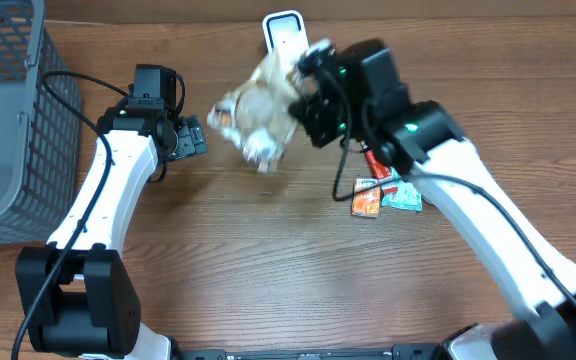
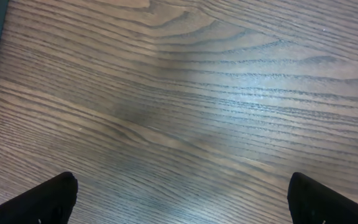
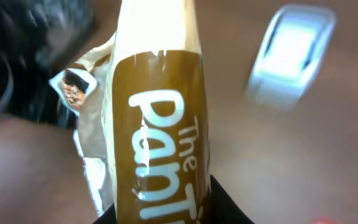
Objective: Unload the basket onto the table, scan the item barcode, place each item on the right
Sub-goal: 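Lift the Pantree bag and carry it up to the white scanner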
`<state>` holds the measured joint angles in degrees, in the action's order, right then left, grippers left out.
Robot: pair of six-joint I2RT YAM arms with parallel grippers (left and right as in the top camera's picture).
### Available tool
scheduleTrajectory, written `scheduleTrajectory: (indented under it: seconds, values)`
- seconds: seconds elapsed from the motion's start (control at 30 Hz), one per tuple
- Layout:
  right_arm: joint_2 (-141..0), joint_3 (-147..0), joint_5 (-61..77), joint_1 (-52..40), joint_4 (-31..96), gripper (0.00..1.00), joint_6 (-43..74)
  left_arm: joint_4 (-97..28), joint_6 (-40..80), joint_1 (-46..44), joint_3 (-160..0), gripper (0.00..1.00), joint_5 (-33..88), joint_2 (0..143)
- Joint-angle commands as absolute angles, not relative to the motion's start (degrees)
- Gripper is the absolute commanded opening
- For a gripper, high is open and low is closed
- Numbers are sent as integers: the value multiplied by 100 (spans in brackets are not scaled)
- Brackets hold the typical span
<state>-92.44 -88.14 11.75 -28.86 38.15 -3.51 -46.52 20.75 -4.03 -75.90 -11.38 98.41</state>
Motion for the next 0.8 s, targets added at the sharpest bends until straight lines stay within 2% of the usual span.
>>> scheduleTrajectory:
  seconds: [0.0, 0.3, 0.57, 0.77]
  values:
    - [-8875, -8927, 340, -2897, 3081, 4, -1741, -4646, 1968, -414, -7612, 100, -1219, 9815]
    - [-8976, -8927, -1337, -2919, 526, 4, -3212, -4646, 1968, -414, -7612, 100, -1219, 9815]
    - [-9616, -8927, -1538, -2919, -716, 4, -4495, -4646, 1968, -414, -7612, 100, -1219, 9815]
    - [-10514, -8927, -1597, -2912, -2008, 4, -4700, -4646, 1966, -414, -7612, 100, -1219, 9815]
